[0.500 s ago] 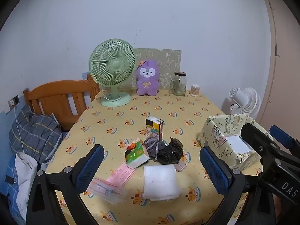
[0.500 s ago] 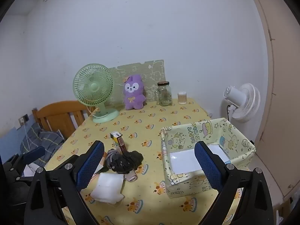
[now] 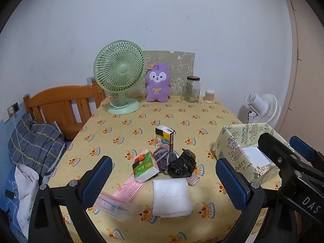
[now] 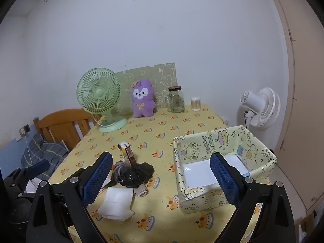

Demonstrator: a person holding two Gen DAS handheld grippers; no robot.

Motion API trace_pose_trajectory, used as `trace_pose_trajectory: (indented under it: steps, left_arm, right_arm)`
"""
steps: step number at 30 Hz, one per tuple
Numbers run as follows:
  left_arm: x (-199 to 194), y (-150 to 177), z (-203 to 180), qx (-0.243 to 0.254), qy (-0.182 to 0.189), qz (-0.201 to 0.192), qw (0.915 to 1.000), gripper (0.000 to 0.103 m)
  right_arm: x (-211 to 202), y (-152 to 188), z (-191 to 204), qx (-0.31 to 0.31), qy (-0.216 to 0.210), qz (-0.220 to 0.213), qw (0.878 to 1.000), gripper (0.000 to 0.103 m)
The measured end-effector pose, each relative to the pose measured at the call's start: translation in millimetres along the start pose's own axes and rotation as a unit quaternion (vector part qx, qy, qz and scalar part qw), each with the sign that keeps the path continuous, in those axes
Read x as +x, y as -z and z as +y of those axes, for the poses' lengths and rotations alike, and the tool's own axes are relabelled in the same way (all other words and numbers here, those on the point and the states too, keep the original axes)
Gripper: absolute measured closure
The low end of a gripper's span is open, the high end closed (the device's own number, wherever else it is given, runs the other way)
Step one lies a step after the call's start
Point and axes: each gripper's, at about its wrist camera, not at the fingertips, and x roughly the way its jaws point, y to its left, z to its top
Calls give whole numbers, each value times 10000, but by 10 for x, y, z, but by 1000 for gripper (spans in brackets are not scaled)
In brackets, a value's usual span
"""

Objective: Organize soft objects

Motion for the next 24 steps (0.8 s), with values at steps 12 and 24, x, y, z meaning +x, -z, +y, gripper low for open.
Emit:
trace_pose_trajectory:
  steps: [12,24]
  left_arm:
    - [29,19,8,-90,59,-18,9999,1]
    - [37,21,11,-90,22,-20,10000,3]
  right_arm:
    - [5,7,7,-12,46,-36,10000,5]
    - [30,20,12,60,125,12,9999,5]
